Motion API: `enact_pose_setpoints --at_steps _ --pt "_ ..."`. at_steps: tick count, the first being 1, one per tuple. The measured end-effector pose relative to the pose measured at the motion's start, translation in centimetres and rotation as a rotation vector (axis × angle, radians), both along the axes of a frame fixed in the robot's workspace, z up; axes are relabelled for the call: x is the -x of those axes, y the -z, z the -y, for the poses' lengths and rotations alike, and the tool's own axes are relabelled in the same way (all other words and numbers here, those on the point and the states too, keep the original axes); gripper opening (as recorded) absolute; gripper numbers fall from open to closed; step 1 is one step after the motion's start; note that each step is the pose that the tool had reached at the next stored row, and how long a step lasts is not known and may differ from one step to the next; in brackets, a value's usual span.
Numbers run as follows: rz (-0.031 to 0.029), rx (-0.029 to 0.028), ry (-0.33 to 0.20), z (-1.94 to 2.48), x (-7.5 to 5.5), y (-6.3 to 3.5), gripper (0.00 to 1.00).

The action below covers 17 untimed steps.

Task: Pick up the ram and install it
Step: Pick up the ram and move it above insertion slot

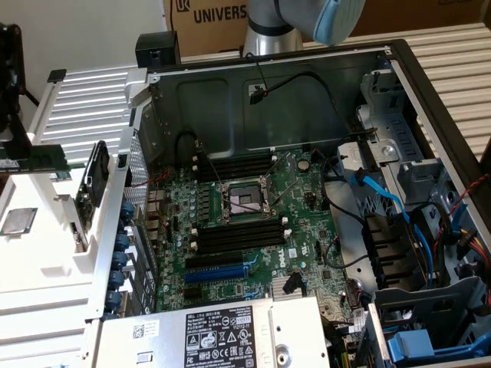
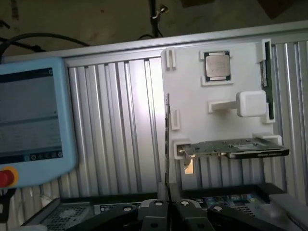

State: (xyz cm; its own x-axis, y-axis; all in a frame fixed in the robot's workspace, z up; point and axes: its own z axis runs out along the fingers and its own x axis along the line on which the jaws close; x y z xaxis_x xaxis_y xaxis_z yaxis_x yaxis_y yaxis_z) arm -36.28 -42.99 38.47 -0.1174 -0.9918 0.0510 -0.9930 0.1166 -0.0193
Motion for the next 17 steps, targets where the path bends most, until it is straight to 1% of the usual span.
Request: enact_pose_setpoints --at_steps 3,6,7,10,11,12,13,14,15,17 --pt "-0.0002 0.0000 0.000 0.13 -1.4 -0.46 0.12" --pt "-0.0019 -0.0001 0.000 0.21 -2.7 -0.85 0.12" --pt "-0.0031 0.0000 -0.002 0.24 -2.9 -1.02 0.12" --pt "-0.0094 0.0001 -0.010 0.35 -3.4 -1.52 0.12" --pt "-0.0124 0.0003 -0.013 0.37 -3.6 -1.61 0.12" --pt "-0.0169 0.0011 -0.015 0.39 -3.6 -1.65 0.12" --pt "-0.0282 0.0059 -0.022 0.42 -3.8 -1.69 0.12" --pt "-0.0380 0.0100 -0.030 0.43 -3.9 -1.78 0.12" --pt "-0.0398 0.0101 -0.035 0.44 -4.0 -1.99 0.12" --pt "-0.0402 0.0070 -0.042 0.51 -4.4 -2.57 0.12"
